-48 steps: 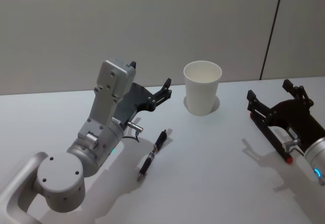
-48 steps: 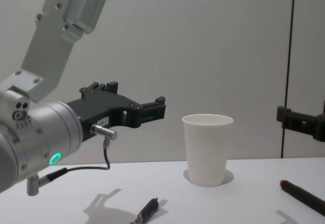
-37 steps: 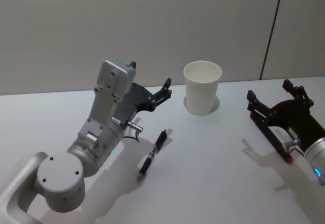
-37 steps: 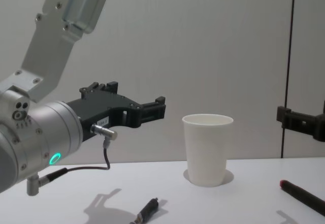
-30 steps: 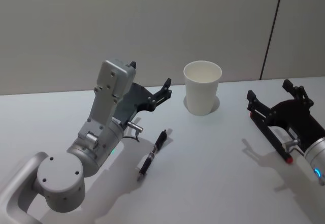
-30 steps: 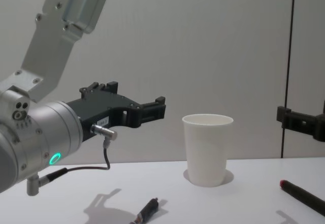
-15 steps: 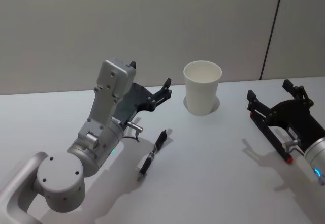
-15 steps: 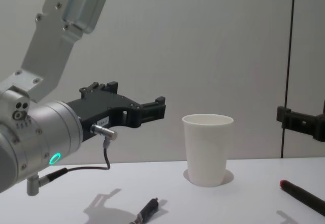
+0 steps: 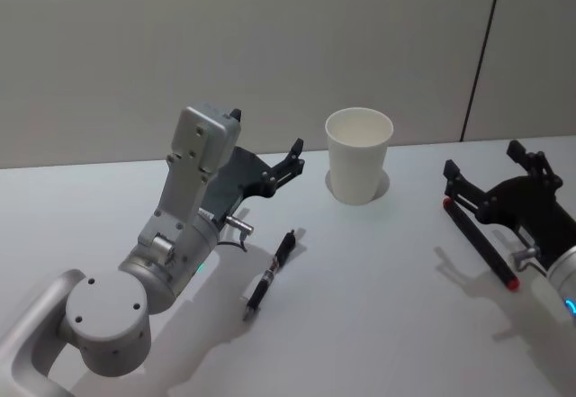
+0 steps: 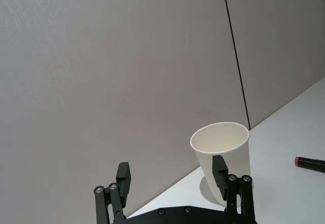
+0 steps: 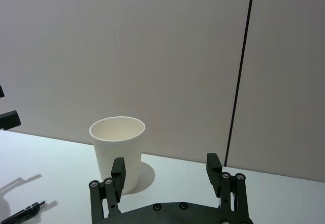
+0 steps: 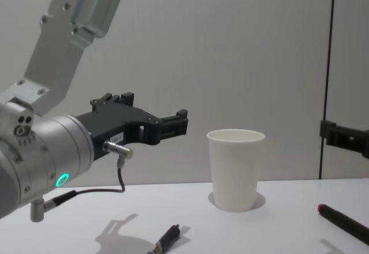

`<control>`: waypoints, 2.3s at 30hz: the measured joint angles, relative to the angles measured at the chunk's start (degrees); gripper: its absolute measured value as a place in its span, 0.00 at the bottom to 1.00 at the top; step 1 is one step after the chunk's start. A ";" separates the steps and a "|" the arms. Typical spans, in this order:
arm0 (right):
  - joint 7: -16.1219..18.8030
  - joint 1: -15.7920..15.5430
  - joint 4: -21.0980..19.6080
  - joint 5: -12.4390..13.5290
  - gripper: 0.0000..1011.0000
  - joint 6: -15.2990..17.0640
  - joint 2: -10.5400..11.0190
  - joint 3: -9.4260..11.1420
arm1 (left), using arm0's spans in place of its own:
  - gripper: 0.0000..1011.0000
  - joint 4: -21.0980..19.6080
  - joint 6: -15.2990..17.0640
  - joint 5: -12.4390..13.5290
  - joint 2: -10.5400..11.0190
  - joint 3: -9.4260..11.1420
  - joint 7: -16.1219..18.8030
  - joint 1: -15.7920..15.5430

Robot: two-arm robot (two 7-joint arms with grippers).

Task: Place the pen into the pen holder.

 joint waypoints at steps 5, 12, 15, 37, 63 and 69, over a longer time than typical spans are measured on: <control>-0.08 -0.79 -1.39 0.59 0.99 0.74 1.07 0.72 | 0.99 0.00 0.00 0.00 0.00 0.00 0.00 0.00; -1.07 -2.44 -4.09 1.91 0.99 2.49 2.83 1.99 | 0.99 0.00 0.00 0.00 0.00 0.00 0.00 0.00; -1.60 -3.24 -5.43 2.64 0.99 3.55 3.62 2.58 | 0.99 0.00 0.00 0.00 0.00 0.00 0.00 0.00; -4.77 -3.54 -9.97 5.98 0.99 17.23 6.06 5.20 | 0.99 0.00 0.00 0.00 0.00 0.00 0.00 0.00; -7.43 3.11 -5.03 0.56 0.99 34.06 0.14 1.64 | 0.99 0.00 0.00 0.00 0.00 0.00 0.00 0.00; -7.75 3.76 -3.71 -1.55 0.99 35.73 -0.75 0.85 | 0.99 0.00 0.00 0.00 0.00 0.00 0.00 0.00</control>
